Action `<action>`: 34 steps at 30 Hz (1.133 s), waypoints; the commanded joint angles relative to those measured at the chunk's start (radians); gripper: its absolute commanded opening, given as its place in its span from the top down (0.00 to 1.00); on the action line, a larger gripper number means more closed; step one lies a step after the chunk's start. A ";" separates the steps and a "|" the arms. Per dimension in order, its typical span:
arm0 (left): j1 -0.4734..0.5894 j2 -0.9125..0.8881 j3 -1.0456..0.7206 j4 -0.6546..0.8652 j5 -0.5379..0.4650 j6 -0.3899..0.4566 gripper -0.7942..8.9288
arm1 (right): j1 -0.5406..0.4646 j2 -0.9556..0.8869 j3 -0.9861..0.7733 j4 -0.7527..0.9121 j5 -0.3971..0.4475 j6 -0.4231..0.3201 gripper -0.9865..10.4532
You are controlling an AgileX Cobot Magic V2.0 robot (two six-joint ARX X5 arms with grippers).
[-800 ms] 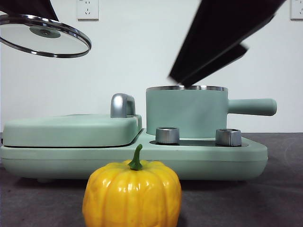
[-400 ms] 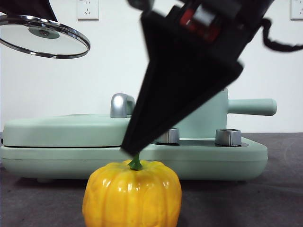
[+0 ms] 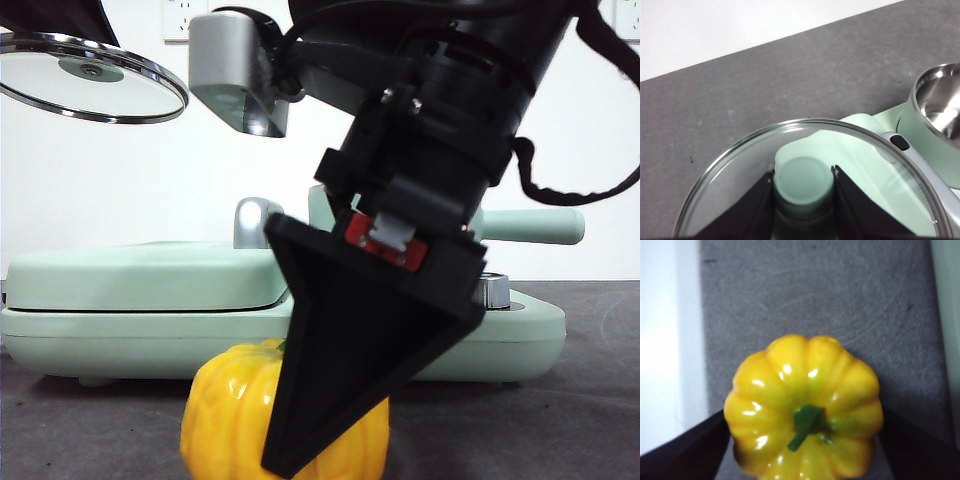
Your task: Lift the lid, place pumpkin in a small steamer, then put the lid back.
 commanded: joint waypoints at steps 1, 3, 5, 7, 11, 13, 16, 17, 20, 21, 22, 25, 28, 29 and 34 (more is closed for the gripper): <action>-0.001 0.000 0.020 0.027 0.003 0.005 0.91 | 0.010 -0.021 0.016 -0.030 -0.006 0.074 0.60; -0.001 0.000 0.020 0.027 0.003 0.007 0.91 | 0.009 -0.063 0.017 -0.076 -0.004 0.090 0.60; -0.001 0.000 0.020 0.027 0.003 0.007 0.91 | 0.009 -0.117 0.017 -0.131 -0.002 0.122 0.60; -0.001 0.000 0.020 0.027 0.003 0.007 0.91 | 0.006 -0.174 0.019 -0.183 0.011 0.170 0.60; -0.001 0.000 0.020 0.027 0.003 0.007 0.91 | -0.018 -0.276 0.061 -0.332 0.079 0.298 0.60; -0.001 0.000 0.020 0.027 0.003 0.007 0.91 | -0.043 -0.300 0.107 -0.421 0.109 0.362 0.60; -0.001 0.000 0.020 0.027 0.003 0.007 0.91 | -0.101 -0.303 0.209 -0.559 0.114 0.416 0.60; -0.001 0.001 0.020 0.027 0.003 0.006 0.91 | -0.126 -0.296 0.248 -0.598 0.114 0.430 0.60; -0.001 0.000 0.020 0.027 0.003 0.006 0.91 | -0.196 -0.262 0.365 -0.684 0.109 0.467 0.60; -0.001 0.000 0.020 0.027 0.004 0.006 0.91 | -0.219 -0.247 0.404 -0.710 0.105 0.467 0.60; -0.001 0.000 0.020 0.027 0.004 0.006 0.91 | -0.249 -0.224 0.455 -0.741 0.105 0.465 0.60; -0.001 0.000 0.020 0.027 0.003 0.006 0.91 | -0.317 -0.150 0.586 -0.799 0.102 0.437 0.60; -0.001 0.000 0.020 0.027 0.003 0.006 0.91 | -0.365 -0.062 0.712 -0.829 0.103 0.410 0.60; -0.001 0.001 0.020 0.028 0.004 0.006 0.91 | -0.380 -0.026 0.758 -0.830 0.103 0.398 0.60; -0.001 0.001 0.020 0.028 0.004 0.006 0.91 | -0.435 0.136 0.946 -0.793 0.105 0.354 0.60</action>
